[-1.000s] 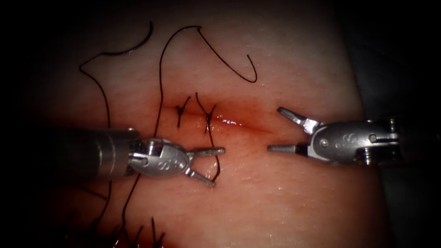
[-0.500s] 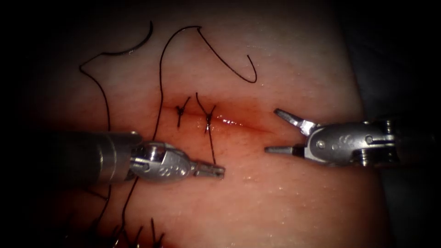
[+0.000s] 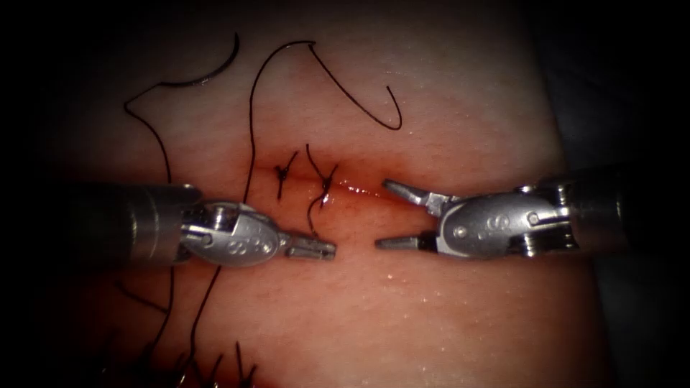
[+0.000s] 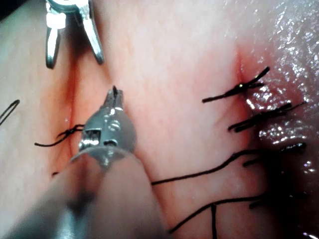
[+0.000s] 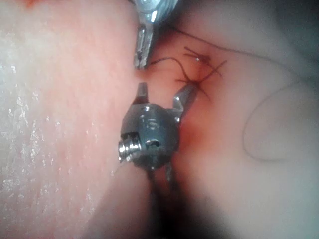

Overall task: Wound Closure
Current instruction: Cut the suture with the right gripper.

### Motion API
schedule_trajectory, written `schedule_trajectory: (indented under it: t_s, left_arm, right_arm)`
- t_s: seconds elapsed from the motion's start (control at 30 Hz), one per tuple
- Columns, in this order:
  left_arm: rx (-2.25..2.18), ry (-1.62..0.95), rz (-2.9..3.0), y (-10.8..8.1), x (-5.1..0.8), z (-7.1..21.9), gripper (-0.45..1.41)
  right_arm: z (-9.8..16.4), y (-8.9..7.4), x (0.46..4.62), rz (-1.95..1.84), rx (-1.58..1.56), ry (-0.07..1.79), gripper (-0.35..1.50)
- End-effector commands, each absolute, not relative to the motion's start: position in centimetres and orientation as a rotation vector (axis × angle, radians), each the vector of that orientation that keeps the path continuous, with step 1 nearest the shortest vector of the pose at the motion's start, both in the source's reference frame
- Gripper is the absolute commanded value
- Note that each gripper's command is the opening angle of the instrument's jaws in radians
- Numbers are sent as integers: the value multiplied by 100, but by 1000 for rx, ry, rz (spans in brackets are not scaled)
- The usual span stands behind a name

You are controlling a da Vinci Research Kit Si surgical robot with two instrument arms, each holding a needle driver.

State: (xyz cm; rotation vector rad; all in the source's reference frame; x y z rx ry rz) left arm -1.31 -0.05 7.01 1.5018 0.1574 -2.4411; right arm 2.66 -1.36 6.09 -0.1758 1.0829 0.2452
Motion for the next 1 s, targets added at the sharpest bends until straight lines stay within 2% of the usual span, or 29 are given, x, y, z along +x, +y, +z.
schedule_trajectory:
  t_s: [0.03,0.3,0.43,0.6,1.0]
  left_arm:
    - [1510,150,-2444,-4,-132,702,-45]
    - [1518,159,-2447,1,-128,688,-45]
    - [1518,159,-2451,2,-131,685,-45]
    - [1518,158,-2453,3,-134,684,-45]
    - [1519,160,-2453,0,-135,674,-45]
  right_arm:
    - [625,-138,291,222,-174,1108,145]
    - [635,-132,326,169,-254,1168,141]
    - [640,-129,334,160,-283,1185,141]
    - [649,-122,344,147,-316,1242,133]
    - [668,-133,371,110,-325,1283,133]
